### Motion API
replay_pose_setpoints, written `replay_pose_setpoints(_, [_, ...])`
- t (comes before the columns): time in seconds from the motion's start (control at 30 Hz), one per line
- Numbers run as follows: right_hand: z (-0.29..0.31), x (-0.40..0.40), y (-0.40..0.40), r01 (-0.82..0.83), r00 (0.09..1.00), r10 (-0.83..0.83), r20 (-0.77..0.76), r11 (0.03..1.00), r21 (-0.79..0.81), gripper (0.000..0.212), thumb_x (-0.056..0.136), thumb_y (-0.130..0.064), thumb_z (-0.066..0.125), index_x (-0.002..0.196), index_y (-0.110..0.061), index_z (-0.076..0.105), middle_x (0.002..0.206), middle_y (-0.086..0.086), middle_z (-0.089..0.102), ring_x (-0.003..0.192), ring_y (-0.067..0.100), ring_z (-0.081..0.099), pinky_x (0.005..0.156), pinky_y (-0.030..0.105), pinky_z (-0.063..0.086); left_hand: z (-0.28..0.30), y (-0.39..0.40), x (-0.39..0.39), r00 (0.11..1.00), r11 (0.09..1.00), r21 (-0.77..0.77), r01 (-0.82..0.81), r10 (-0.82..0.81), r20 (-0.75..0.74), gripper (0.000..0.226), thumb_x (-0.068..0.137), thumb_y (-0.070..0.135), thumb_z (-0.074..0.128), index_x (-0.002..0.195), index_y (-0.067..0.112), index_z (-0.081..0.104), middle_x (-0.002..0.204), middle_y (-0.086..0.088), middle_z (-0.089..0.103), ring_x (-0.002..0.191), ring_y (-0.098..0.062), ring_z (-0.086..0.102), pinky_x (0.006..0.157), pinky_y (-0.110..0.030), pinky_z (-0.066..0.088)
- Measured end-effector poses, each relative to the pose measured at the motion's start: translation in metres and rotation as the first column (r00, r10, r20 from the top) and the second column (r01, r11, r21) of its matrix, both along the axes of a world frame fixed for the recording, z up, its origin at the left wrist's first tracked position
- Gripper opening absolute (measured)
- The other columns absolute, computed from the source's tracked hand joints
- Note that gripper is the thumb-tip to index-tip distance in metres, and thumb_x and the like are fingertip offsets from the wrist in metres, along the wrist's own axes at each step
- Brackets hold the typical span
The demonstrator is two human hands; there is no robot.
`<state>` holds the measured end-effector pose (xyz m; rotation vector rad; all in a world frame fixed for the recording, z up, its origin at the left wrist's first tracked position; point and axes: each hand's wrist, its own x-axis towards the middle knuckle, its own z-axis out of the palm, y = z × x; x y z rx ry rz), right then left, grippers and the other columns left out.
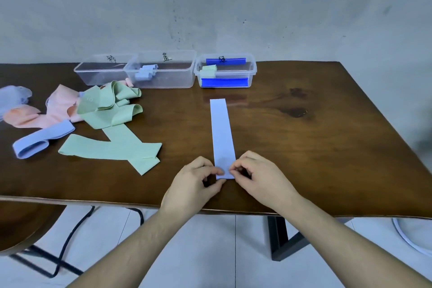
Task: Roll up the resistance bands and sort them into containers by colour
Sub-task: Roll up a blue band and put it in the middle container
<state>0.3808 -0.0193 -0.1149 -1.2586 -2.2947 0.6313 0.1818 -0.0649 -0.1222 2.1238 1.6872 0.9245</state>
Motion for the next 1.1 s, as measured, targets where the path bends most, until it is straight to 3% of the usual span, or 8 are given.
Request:
replay_pose_setpoints(0.23, [-0.005,0.001,-0.006,-0.073,0.996,0.064,0.058,0.982,0.176,0.02,0.094,-0.035,0.066,0.108,-0.025,0.076,0.102,-0.014,0.055,0.096,0.007,0.042,0.087,0.014,0.033,-0.001,0.0,0.001,1.0,1.0,0.021,-0.019,0.019,0.024,0.015,0.089,0.03,0.073,0.1,0.022,0.076,0.091,0.018,0.055,0.074,-0.006,0.053,0.067,-0.016,0.045])
replay_pose_setpoints(0.4, [-0.002,0.001,-0.009,-0.08,0.996,0.069,0.063,0.979,0.188,0.018,0.098,-0.033,0.063,0.109,-0.025,0.075,0.098,-0.015,0.058,0.092,0.004,0.043,0.086,0.013,0.037,0.001,-0.001,-0.003,0.998,0.999,0.019,0.047,-0.047,0.032,0.015,0.093,0.032,0.068,0.1,0.022,0.076,0.095,0.016,0.058,0.08,-0.007,0.059,0.073,-0.021,0.049])
replay_pose_setpoints(0.53, [0.002,0.004,-0.019,-0.082,0.996,0.074,0.055,0.985,0.15,0.017,0.098,-0.033,0.063,0.11,-0.029,0.075,0.096,-0.021,0.057,0.09,0.002,0.045,0.085,0.006,0.034,0.003,-0.008,-0.005,0.991,0.994,0.006,0.106,-0.106,0.078,0.013,0.092,0.031,0.068,0.098,0.023,0.077,0.093,0.016,0.062,0.085,-0.004,0.061,0.074,-0.017,0.048])
replay_pose_setpoints(0.67, [0.006,0.005,-0.022,-0.066,0.997,0.062,0.053,0.996,0.064,0.019,0.099,-0.034,0.061,0.113,-0.033,0.074,0.098,-0.023,0.058,0.097,0.002,0.05,0.084,0.011,0.039,0.004,-0.01,-0.007,0.985,0.988,0.016,0.151,-0.151,0.085,0.01,0.092,0.029,0.069,0.098,0.024,0.075,0.09,0.016,0.064,0.083,-0.003,0.06,0.072,-0.01,0.043])
replay_pose_setpoints(0.83, [0.007,0.002,-0.023,0.004,0.999,-0.005,-0.044,1.0,-0.031,0.014,0.096,-0.026,0.067,0.107,-0.032,0.071,0.094,-0.022,0.059,0.096,-0.003,0.053,0.077,0.01,0.039,0.001,-0.008,-0.007,0.989,0.989,0.034,0.144,-0.145,0.03,0.008,0.093,0.026,0.067,0.098,0.023,0.073,0.093,0.015,0.062,0.082,-0.004,0.059,0.073,-0.021,0.05])
replay_pose_setpoints(0.93, [0.009,0.002,-0.022,-0.01,1.0,0.009,-0.026,0.999,-0.049,0.009,0.096,-0.025,0.066,0.099,-0.031,0.072,0.093,-0.021,0.058,0.096,-0.001,0.053,0.075,0.01,0.04,0.0,-0.007,-0.006,0.993,0.992,0.048,0.12,-0.12,0.005,0.01,0.094,0.026,0.066,0.099,0.021,0.074,0.096,0.015,0.058,0.075,-0.004,0.053,0.07,-0.018,0.045])
replay_pose_setpoints(1.1, [0.002,0.002,-0.022,-0.004,1.0,0.004,0.009,0.999,0.042,0.01,0.096,-0.026,0.065,0.102,-0.028,0.073,0.097,-0.021,0.056,0.1,0.004,0.049,0.083,0.009,0.038,-0.002,-0.007,-0.006,0.991,0.99,0.046,0.13,-0.129,-0.026,0.014,0.093,0.027,0.067,0.104,0.022,0.075,0.097,0.015,0.055,0.069,-0.007,0.051,0.068,-0.015,0.039])
